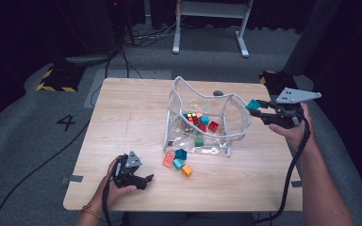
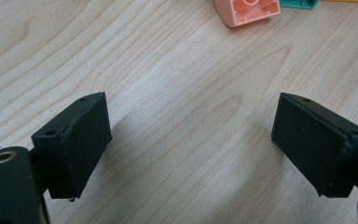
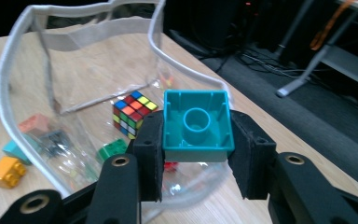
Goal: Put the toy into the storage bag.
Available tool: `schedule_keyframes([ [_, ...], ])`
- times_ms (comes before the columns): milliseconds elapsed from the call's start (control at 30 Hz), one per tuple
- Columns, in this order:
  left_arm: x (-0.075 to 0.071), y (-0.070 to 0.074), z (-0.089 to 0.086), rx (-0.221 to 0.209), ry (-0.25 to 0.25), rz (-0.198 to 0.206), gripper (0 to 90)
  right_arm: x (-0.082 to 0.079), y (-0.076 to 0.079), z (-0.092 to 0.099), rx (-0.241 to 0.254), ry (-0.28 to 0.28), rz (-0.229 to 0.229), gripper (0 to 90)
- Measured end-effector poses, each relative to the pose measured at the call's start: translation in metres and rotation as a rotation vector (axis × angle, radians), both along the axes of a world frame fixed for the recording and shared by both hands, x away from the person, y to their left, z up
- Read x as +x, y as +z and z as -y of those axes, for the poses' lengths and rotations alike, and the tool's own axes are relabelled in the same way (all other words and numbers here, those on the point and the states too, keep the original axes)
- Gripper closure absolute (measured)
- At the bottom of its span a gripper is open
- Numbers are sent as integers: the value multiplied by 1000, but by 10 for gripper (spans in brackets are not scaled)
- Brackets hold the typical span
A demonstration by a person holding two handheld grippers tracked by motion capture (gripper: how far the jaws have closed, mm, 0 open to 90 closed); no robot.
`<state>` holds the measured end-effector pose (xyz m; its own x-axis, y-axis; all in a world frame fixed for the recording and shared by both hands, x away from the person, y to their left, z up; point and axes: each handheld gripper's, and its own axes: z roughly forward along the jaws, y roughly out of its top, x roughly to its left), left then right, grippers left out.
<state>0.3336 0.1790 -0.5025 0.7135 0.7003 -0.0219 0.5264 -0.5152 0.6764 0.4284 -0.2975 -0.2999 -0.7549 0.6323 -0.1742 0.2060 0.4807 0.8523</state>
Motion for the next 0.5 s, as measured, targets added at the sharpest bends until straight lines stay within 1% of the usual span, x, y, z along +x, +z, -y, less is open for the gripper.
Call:
schedule_keyframes([
  [67, 0, 0, 0, -2, 2, 0, 119, 4, 2, -9, -21, 25, 6, 593],
  [133, 0, 0, 0, -2, 2, 0, 118, 8, 3, -19, -46, 45, -6, 593],
  [167, 0, 0, 0, -2, 2, 0, 119, 8, 3, -19, -46, 45, -6, 593],
  [200, 0, 0, 0, -2, 2, 0, 119, 13, 3, -30, -72, 83, -23, 593],
  [267, 0, 0, 0, 0, 0, 0, 119, 17, 3, -38, -98, 112, -20, 593],
  [433, 0, 0, 0, -2, 2, 0, 119, 26, 0, -58, -150, 157, -58, 593],
  [500, 0, 0, 0, 0, 0, 0, 118, 31, -3, -68, -176, 188, -71, 593],
])
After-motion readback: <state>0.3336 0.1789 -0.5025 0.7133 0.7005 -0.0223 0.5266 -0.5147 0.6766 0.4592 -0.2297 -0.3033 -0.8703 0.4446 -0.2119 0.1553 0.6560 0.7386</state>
